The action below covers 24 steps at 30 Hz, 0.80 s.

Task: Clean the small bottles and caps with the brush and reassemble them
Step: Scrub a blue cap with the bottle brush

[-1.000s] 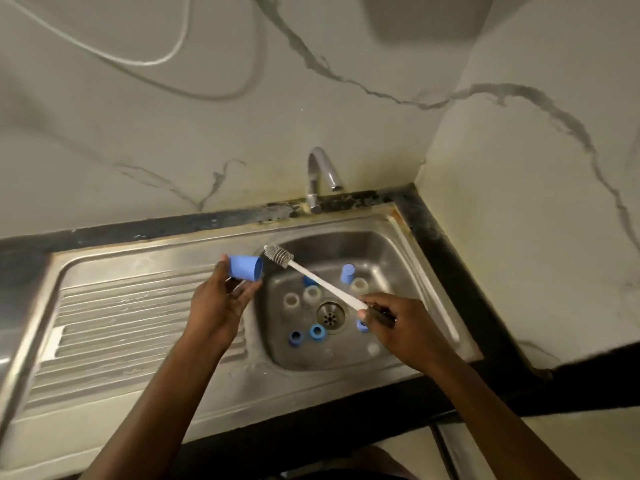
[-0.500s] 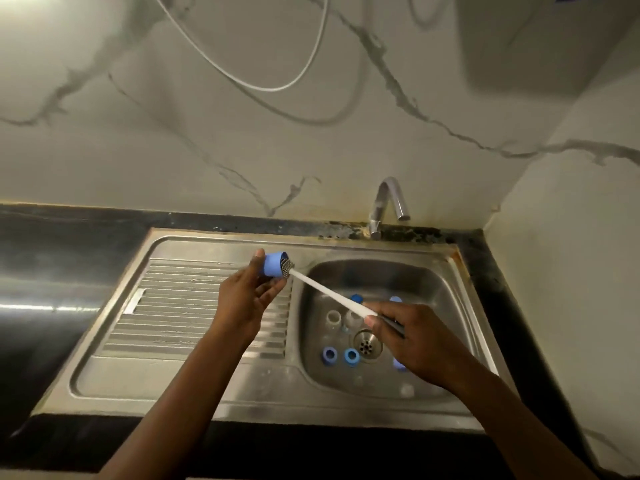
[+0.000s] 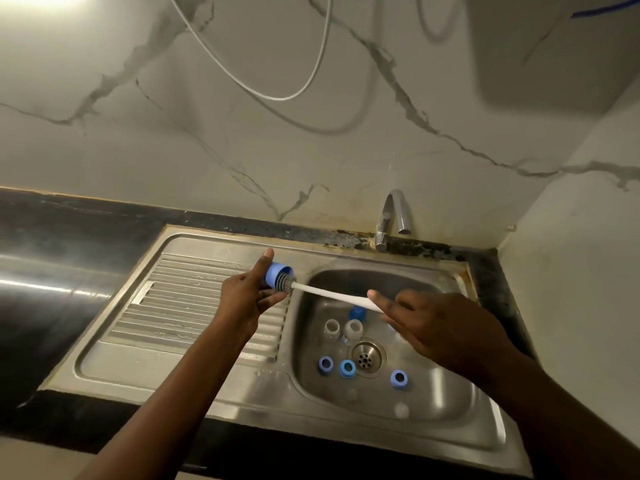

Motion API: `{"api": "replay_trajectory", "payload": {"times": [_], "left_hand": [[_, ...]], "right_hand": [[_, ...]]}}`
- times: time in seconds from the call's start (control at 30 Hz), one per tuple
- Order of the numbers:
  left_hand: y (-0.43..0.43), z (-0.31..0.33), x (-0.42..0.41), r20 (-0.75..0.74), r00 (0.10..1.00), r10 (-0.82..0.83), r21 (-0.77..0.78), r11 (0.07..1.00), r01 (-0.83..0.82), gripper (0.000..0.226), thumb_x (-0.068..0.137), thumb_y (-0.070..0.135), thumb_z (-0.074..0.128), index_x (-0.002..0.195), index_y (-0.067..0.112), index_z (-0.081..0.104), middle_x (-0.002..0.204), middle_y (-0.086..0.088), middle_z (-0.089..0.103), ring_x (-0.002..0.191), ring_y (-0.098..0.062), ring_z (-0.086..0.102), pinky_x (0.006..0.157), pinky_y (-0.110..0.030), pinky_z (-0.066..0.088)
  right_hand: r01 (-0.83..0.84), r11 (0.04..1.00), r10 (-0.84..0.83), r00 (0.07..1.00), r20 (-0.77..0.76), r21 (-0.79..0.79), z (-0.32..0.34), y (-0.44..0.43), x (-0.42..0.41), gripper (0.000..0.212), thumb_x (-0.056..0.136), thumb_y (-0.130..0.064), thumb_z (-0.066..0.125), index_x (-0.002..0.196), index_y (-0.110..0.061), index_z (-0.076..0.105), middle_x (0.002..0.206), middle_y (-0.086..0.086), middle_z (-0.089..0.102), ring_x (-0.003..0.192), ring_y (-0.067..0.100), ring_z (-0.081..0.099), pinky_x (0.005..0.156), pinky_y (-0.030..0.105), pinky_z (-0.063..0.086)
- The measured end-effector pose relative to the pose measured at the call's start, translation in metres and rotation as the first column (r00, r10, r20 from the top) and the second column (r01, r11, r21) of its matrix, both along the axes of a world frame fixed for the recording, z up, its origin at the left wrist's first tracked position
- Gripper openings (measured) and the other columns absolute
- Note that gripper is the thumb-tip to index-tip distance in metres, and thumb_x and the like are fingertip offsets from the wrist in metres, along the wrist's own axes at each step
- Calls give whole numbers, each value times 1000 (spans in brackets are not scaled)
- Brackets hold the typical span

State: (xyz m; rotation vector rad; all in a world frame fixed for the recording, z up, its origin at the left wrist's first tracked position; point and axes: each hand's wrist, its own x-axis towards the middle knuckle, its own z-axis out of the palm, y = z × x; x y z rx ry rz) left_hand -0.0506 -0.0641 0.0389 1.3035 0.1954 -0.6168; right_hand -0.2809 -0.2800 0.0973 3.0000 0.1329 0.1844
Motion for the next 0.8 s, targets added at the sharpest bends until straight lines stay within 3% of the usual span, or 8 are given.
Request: {"api": "replay_trajectory", "payload": {"times": [0.07,0.13,0.27,0.37,0.43,0.53,0.67,0.8], "left_hand": [[-4,0,-3,-18,999,41,11,999,-40,53,84,43,83,110,0,67,98,-27,74,77,-30,79,60,-28,64],[-8,1,-6,-26,997,67,8,998,-67,50,84,42,83,107,0,67,96,-27,75,78,-31,79,59,-28,64],[-14,2,-10,16,997,77,5,997,-78,45,86,37,83,104,-2,69,94,-26,76,84,-37,79,68,-34,67],[-17,6,-5,137,989,50,38,998,-56,43,87,36,83,103,-2,72,96,-25,76,85,-35,80,72,-36,67],[-18,12,3,226,974,13,59,998,-28,41,88,37,81,104,0,73,98,-24,77,86,-32,80,73,-35,67],[-18,22,16,246,969,-18,5,1000,18,33,93,32,77,106,2,72,100,-22,76,87,-29,79,75,-34,67],[-18,28,25,130,989,-74,-122,988,90,44,93,35,73,117,-2,66,102,-22,75,92,-32,77,79,-37,67],[-21,27,22,116,992,-56,-185,980,77,46,94,34,74,118,-3,66,106,-25,75,99,-36,77,84,-40,66]], "right_hand": [[-36,996,41,997,70,-80,-3,-8,-1,67,81,-5,73,146,-6,56,79,4,59,52,8,41,44,21,27],[-62,991,74,993,96,-120,-4,-11,1,72,82,-3,72,150,-4,50,82,8,59,53,13,48,40,25,36],[63,995,-57,996,73,-78,-18,-8,9,70,89,-18,72,154,-16,46,80,2,53,50,10,45,40,24,36],[252,960,-257,966,26,125,-27,12,18,50,108,-44,45,156,-34,39,85,-10,48,58,11,53,51,26,47],[322,843,-315,945,-89,430,-28,21,19,42,109,-48,38,148,-36,49,82,-11,59,63,11,60,59,24,51],[328,534,-248,942,-227,779,-26,27,18,29,107,-44,49,124,-32,69,82,-4,72,70,12,68,66,27,58],[263,328,-149,963,-225,907,-26,34,16,24,106,-38,55,116,-31,76,63,1,57,53,7,48,53,25,41],[232,118,-177,962,-210,965,-18,35,13,23,105,-29,58,115,-20,77,62,2,55,46,4,44,46,16,37]]}}
